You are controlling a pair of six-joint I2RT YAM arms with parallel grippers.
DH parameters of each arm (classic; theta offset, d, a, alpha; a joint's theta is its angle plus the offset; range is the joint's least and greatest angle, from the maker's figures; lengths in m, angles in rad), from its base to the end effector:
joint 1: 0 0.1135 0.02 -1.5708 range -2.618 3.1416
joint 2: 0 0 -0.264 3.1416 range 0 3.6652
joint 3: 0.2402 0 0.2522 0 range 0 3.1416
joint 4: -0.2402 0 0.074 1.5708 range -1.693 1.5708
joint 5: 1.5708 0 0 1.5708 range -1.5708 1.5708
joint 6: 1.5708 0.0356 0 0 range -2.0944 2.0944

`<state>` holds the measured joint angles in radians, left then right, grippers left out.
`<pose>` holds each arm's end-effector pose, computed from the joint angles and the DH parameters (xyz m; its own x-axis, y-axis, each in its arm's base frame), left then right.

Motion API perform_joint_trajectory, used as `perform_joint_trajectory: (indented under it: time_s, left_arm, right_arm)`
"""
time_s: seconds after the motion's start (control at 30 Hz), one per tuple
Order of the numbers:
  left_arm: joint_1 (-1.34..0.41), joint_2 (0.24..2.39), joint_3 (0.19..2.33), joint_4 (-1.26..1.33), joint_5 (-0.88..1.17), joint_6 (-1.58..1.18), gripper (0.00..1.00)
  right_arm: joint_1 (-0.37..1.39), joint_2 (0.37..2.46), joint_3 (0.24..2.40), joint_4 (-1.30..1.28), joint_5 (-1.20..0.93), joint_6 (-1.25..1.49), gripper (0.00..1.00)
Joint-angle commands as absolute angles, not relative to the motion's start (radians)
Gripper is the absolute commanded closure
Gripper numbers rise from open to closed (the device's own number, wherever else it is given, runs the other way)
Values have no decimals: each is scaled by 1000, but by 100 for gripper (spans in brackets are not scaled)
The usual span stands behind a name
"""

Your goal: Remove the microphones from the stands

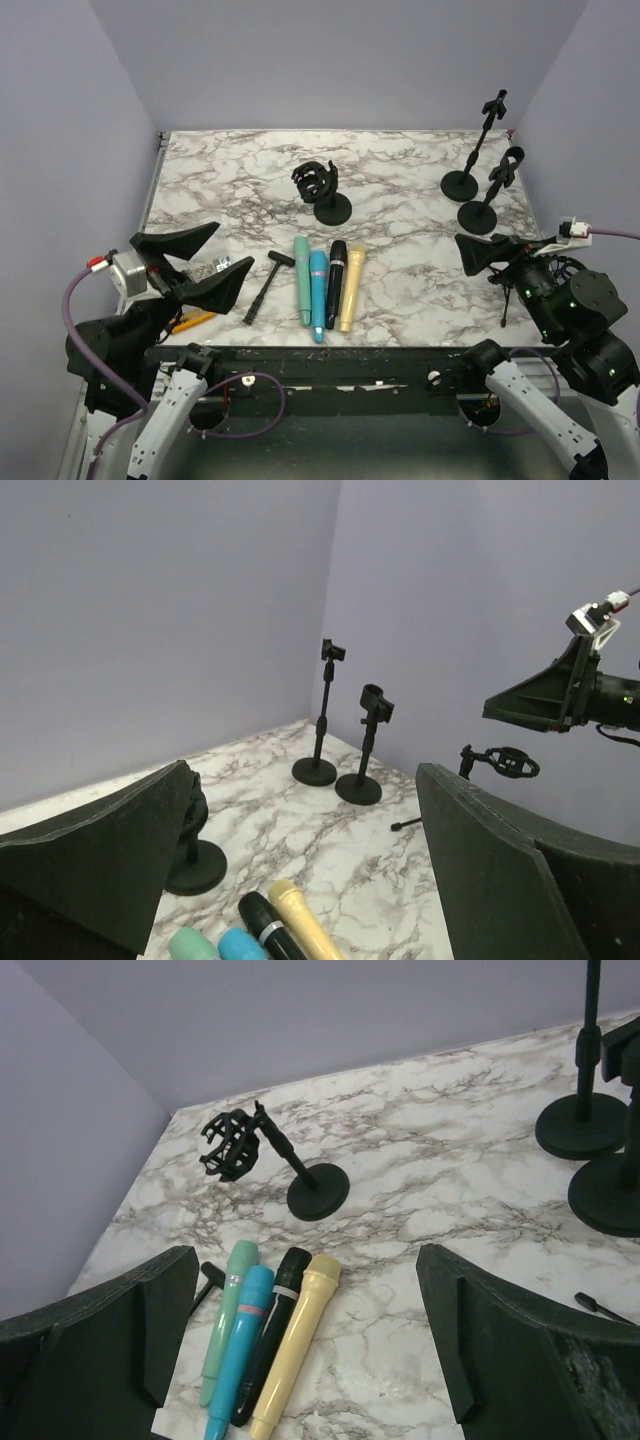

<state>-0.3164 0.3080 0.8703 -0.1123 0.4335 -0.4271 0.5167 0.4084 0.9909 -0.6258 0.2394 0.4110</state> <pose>0.0328 -0.0265 0.4211 0.1104 -0.4317 -0.8952 0.7554 0.6218 -0.2067 0.0544 0.0212 0.3985 -0.1440 0.3646 -0.9200 -0.2361 0.8901 0.3898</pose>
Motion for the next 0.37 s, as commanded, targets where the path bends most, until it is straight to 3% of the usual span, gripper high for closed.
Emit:
perform_joint_trajectory:
  time_s: [0.0,0.23,0.33]
  left_arm:
    - [-320,210,827,-234,319,-435,1]
    - [-321,170,841,-303,269,-433,2]
    - [-321,209,860,-291,261,-428,2]
  right_arm:
    - [514,360,1037,-696,325,413,0]
    - [514,294,998,-633,276,361,0]
    - [513,360,1045,-695,357,402,0]
